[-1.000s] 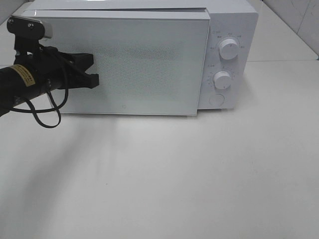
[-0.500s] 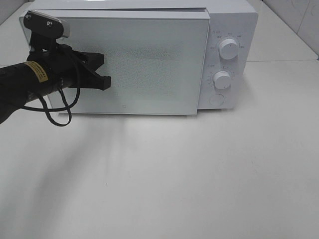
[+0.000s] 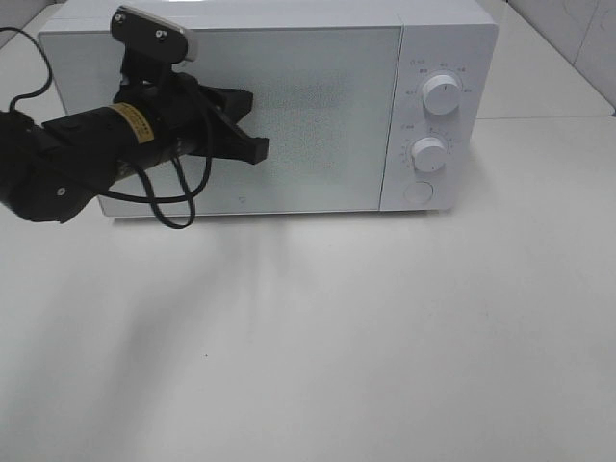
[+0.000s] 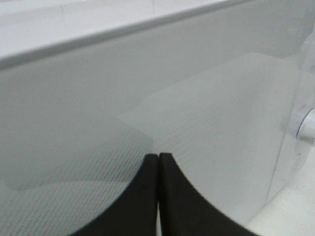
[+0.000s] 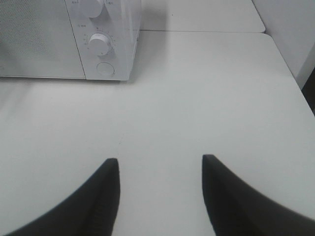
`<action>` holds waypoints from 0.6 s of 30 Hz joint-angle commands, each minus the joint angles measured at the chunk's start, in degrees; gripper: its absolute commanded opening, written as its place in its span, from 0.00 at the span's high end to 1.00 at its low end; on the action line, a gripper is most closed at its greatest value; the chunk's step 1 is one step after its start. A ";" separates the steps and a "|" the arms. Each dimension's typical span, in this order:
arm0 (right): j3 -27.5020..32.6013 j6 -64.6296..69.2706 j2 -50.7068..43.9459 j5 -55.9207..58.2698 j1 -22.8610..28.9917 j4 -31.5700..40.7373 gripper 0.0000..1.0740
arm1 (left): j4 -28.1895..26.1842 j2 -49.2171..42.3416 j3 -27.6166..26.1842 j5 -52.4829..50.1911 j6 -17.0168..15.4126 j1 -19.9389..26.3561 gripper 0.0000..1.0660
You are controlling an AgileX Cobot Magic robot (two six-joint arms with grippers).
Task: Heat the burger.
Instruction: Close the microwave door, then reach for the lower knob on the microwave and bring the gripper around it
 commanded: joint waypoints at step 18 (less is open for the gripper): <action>0.06 -0.34 -1.55 -0.52 -0.17 -0.11 0.51 | -13.81 -1.43 -8.42 6.76 6.13 -9.68 1.00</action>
